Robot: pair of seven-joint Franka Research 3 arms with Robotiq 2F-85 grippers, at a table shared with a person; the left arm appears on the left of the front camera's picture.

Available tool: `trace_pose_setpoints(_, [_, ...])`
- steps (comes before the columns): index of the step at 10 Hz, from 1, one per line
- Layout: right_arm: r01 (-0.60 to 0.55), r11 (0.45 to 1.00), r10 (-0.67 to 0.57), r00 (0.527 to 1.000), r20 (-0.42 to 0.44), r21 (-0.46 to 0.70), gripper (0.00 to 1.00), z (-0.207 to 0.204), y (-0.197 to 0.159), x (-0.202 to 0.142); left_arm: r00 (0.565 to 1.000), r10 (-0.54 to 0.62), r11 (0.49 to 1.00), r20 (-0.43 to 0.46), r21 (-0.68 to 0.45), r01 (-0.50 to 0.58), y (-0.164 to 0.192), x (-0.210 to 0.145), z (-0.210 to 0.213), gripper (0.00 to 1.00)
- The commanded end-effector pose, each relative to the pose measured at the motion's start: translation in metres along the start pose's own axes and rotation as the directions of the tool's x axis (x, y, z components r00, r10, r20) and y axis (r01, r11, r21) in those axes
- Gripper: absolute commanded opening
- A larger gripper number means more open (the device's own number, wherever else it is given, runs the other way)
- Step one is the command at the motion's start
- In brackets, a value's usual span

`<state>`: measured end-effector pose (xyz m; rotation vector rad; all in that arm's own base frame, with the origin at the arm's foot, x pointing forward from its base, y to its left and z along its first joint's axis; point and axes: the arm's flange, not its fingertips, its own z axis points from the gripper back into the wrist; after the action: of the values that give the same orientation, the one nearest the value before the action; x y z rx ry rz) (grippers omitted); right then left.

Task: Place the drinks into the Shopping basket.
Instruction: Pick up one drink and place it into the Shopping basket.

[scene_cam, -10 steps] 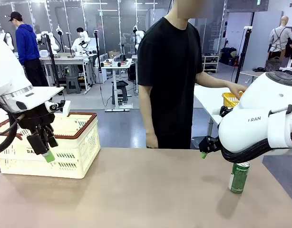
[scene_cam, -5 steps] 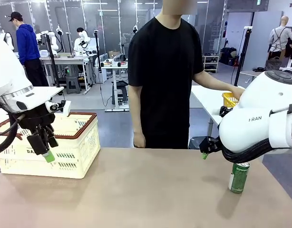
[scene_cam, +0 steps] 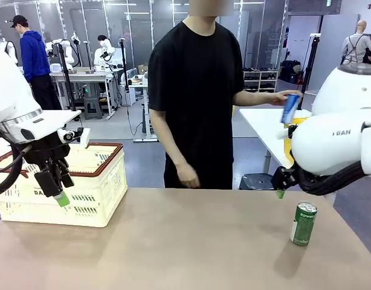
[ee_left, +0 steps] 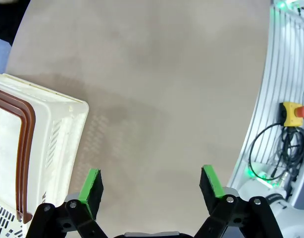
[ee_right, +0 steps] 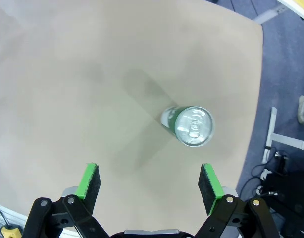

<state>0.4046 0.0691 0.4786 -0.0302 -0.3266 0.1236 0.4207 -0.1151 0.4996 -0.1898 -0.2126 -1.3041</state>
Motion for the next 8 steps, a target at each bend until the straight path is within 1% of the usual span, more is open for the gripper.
trace_pose_setpoints(1, [-0.035, 0.999, 0.035, 0.999, -0.034, -0.004, 1.0, 0.006, -0.023, 0.009, 1.0, 0.002, 1.0, -0.015, 0.006, -0.002, -0.001, 0.0, 0.001, 0.99])
trace_pose_setpoints(3, [-0.067, 0.998, 0.067, 0.997, -0.034, 0.0, 1.0, 0.004, -0.039, 0.014, 1.0, 0.002, 1.0, -0.015, 0.006, -0.002, -0.001, 0.0, 0.001, 0.99])
trace_pose_setpoints(4, [-0.099, 0.994, 0.098, 0.994, -0.041, -0.034, 1.0, 0.002, -0.044, 0.016, 1.0, 0.002, 1.0, -0.015, 0.006, -0.002, -0.001, 0.0, 0.001, 0.99])
trace_pose_setpoints(5, [-0.116, 0.993, 0.115, 0.992, -0.042, -0.031, 1.0, 0.0, -0.048, 0.019, 1.0, 0.002, 1.0, -0.015, 0.006, -0.002, -0.001, 0.0, 0.001, 0.99])
trace_pose_setpoints(8, [-0.092, 0.995, 0.09, 0.995, -0.048, -0.029, 1.0, -0.004, -0.056, 0.021, 1.0, 0.002, 1.0, -0.015, 0.006, -0.002, -0.001, 0.0, 0.001, 0.99])
